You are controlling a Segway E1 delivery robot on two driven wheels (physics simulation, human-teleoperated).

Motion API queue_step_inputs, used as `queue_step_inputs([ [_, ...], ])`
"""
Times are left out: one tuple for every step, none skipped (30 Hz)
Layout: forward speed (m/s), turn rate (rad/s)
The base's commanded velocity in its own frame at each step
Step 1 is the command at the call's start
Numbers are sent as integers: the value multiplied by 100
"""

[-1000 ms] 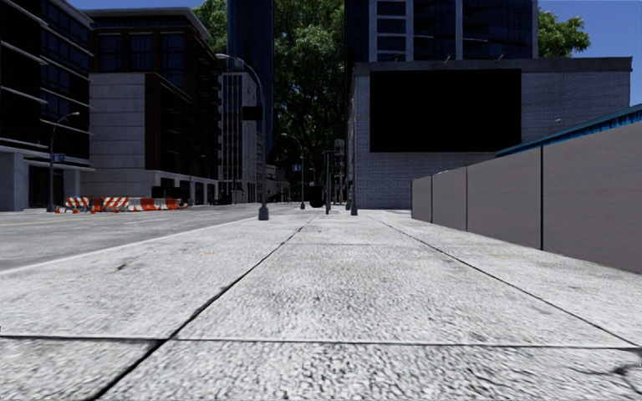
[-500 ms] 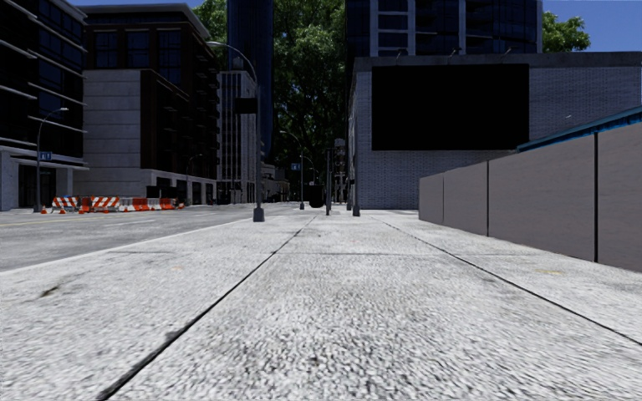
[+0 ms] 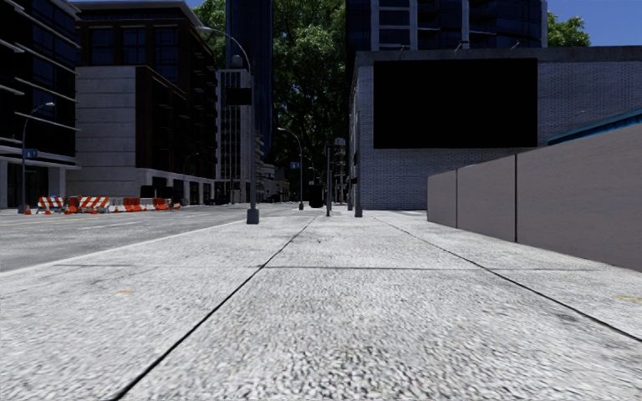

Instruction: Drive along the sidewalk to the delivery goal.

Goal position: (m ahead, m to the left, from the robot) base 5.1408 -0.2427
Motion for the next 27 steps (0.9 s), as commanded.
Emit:
queue_step_inputs([
  [200,0],
  [200,0],
  [200,0],
  [200,0],
  [200,0],
  [200,0],
  [200,0],
  [200,0],
  [200,0],
  [200,0],
  [200,0],
  [200,0],
  [200,0],
  [200,0],
  [200,0],
  [200,0],
  [200,0],
  [200,0],
  [200,0],
  [200,0],
  [200,0],
  [200,0],
  [200,0],
  [200,0],
  [200,0],
  [200,0],
  [200,0],
])
